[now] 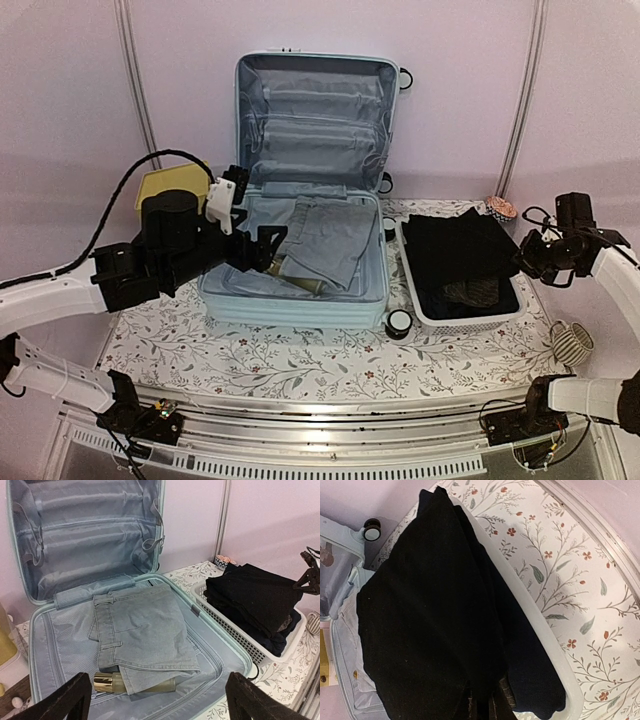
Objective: Open, take out, and arrange the luggage
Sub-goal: Adjust the clothes in the bin.
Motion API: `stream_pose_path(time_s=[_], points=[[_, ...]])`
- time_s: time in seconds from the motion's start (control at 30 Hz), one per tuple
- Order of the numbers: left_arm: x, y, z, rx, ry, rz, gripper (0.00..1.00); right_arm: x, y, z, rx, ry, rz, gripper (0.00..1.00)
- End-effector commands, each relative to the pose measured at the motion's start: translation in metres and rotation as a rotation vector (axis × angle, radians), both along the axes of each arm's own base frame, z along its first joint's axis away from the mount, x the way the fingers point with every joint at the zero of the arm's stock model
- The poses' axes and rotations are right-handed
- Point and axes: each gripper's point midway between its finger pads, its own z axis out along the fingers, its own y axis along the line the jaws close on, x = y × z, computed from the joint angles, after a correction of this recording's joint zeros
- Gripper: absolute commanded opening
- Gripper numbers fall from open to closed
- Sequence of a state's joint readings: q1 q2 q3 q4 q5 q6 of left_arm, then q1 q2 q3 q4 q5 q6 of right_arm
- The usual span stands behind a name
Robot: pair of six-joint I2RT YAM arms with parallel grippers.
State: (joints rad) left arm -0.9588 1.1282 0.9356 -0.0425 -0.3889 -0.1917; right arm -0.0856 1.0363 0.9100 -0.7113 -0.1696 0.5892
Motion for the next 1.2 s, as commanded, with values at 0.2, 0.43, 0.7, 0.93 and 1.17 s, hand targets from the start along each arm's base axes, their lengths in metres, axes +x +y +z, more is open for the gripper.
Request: stream_pose_path(time_s=[0.2,0.43,0.7,0.93,1.17], points=[[0.006,-0.001,0.0,0.004,0.005,-0.002,0.96,-0.038,-0.017,-0.035,-0.041,0.144,-0.119,0.02],[0.008,-0.002,0.0,0.013,0.008,-0.002,0.96,-0.029,-0.016,-0.029,-0.054,0.114,-0.084,0.46],[0.008,0.001,0.004,0.018,0.001,0.009,0.96,0.007,0.054,0.06,0.072,-0.255,0.375,0.41],[0.015,0.005,0.006,-0.027,0.028,-0.014,0.98,0.022,0.147,0.112,0.417,-0.511,0.776,0.02],[0.035,0.008,-0.023,-0.106,0.215,-0.049,0.98,0.071,0.17,0.038,0.511,-0.413,0.686,0.02]])
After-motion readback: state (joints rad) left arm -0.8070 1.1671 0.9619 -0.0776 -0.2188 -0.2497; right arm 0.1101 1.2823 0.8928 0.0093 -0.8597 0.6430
